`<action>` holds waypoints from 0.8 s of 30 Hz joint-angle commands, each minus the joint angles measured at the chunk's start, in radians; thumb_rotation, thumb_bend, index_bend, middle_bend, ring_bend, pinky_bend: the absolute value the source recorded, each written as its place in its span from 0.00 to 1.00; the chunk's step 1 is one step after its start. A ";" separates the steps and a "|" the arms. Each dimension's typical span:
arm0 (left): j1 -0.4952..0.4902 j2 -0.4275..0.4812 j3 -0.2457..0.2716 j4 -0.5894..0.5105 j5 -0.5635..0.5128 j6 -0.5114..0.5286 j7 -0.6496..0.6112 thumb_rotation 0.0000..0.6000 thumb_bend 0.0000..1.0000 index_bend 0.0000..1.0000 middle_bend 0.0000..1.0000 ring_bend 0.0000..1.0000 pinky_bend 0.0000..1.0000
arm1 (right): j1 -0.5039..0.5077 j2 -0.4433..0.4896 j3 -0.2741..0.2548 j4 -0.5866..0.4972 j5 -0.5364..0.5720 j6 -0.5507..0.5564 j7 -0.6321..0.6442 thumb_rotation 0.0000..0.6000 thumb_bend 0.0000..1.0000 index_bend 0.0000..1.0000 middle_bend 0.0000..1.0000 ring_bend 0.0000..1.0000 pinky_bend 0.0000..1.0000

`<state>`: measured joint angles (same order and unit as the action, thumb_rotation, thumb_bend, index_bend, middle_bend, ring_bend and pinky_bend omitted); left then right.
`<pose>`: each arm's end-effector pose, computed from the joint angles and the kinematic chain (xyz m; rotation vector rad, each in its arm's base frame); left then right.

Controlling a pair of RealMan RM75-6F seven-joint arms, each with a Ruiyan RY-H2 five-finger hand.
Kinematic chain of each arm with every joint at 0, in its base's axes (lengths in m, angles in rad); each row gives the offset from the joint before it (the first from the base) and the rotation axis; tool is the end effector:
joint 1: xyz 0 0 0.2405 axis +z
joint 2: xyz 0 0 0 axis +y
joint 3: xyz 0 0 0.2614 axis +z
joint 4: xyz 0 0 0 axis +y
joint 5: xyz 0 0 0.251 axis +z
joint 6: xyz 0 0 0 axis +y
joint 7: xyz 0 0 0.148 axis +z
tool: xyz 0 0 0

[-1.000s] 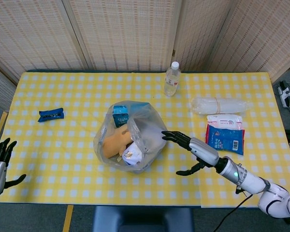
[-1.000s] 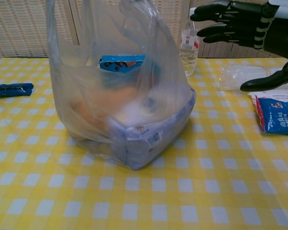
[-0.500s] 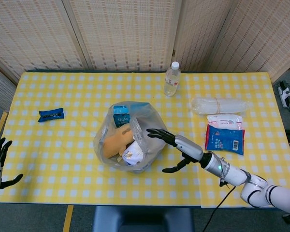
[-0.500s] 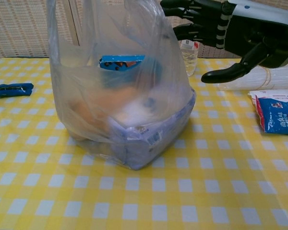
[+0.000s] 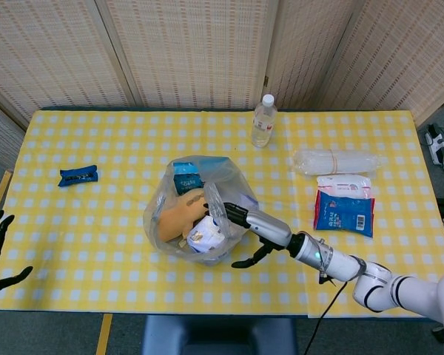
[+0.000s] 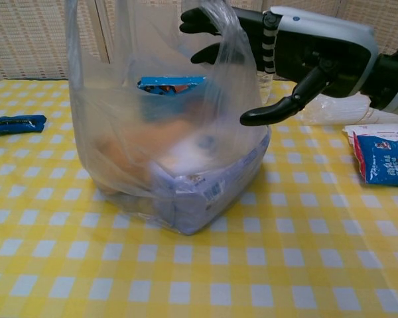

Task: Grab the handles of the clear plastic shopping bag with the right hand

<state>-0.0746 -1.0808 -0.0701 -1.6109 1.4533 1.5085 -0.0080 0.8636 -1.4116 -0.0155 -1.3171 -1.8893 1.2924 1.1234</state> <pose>-0.3410 0.1905 0.1464 -1.3208 -0.8699 -0.8845 -0.1182 -0.3392 -0.0051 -2.0716 1.4671 -1.6823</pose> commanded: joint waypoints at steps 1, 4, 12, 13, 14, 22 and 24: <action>0.001 0.002 0.001 0.001 0.003 0.002 -0.005 1.00 0.17 0.00 0.00 0.00 0.00 | 0.013 -0.004 0.001 -0.009 0.008 -0.011 -0.007 1.00 0.21 0.00 0.01 0.12 0.00; 0.002 0.004 0.002 0.001 0.007 0.003 -0.012 1.00 0.17 0.00 0.00 0.00 0.00 | 0.024 -0.012 0.007 -0.015 0.022 -0.021 -0.015 1.00 0.21 0.00 0.01 0.12 0.00; 0.006 0.010 0.003 0.002 0.017 0.012 -0.033 1.00 0.17 0.00 0.00 0.00 0.00 | 0.057 -0.037 0.017 -0.010 0.049 -0.039 0.003 1.00 0.21 0.00 0.01 0.11 0.00; 0.007 0.011 0.004 0.002 0.019 0.012 -0.035 1.00 0.17 0.00 0.00 0.00 0.00 | 0.060 -0.041 0.019 -0.007 0.053 -0.041 0.007 1.00 0.21 0.00 0.01 0.11 0.00; 0.007 0.012 0.005 0.002 0.021 0.014 -0.038 1.00 0.17 0.00 0.00 0.00 0.00 | 0.065 -0.048 0.022 -0.004 0.058 -0.042 0.015 1.00 0.21 0.00 0.01 0.12 0.00; 0.011 0.018 0.009 0.002 0.032 0.020 -0.055 1.00 0.17 0.00 0.00 0.00 0.00 | 0.096 -0.092 0.034 0.025 0.074 -0.050 0.044 1.00 0.21 0.00 0.01 0.12 0.00; 0.012 0.020 0.009 0.003 0.033 0.021 -0.061 1.00 0.17 0.00 0.00 0.00 0.00 | 0.104 -0.098 0.038 0.028 0.076 -0.051 0.044 1.00 0.21 0.00 0.01 0.12 0.00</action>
<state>-0.0626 -1.0618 -0.0615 -1.6078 1.4856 1.5292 -0.0677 0.9659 -1.5080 0.0210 -1.2903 -1.8146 1.2418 1.1670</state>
